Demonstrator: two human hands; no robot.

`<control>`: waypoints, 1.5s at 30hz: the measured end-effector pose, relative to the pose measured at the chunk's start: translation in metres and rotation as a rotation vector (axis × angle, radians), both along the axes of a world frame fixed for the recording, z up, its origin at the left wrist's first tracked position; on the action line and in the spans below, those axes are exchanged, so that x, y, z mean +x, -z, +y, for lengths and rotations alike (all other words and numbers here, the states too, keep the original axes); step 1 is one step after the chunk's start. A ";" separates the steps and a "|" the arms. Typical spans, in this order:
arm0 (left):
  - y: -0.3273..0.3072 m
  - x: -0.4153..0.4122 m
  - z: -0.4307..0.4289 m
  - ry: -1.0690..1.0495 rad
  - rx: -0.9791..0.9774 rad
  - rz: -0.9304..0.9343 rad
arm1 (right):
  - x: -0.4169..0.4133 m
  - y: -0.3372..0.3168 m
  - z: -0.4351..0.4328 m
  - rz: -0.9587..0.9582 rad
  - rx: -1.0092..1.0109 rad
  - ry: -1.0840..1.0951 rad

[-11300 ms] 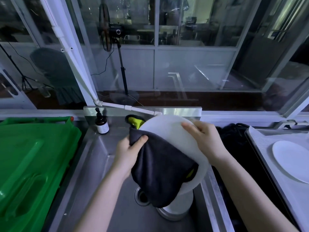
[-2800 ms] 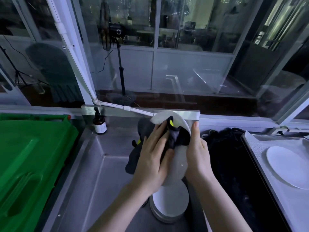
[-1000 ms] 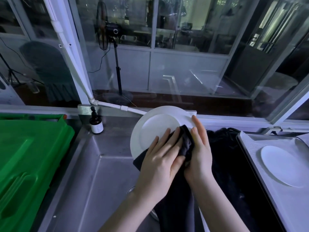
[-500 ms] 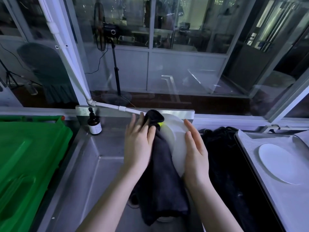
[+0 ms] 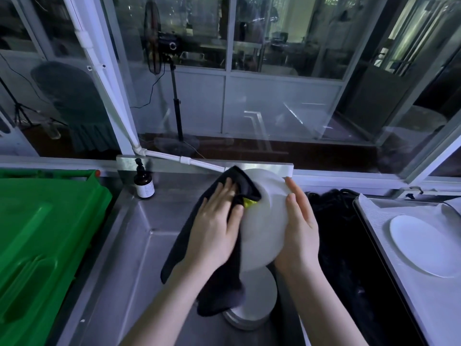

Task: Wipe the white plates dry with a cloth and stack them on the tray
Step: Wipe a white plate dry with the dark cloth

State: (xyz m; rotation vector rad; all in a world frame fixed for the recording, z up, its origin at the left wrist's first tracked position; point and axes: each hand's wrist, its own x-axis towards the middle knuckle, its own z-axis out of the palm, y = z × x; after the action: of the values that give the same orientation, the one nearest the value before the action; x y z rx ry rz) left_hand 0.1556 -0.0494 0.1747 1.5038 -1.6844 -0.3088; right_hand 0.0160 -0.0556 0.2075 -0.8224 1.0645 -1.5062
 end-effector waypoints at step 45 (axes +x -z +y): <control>0.000 -0.015 -0.001 -0.310 0.285 0.467 | -0.086 -0.009 0.016 0.424 -0.148 -0.185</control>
State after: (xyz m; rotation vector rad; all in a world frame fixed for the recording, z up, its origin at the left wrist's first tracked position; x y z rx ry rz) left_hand 0.1402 -0.0504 0.1747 1.7090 -1.0553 -0.6936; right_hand -0.0705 -0.0398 0.2165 -1.3492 1.1520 -1.2939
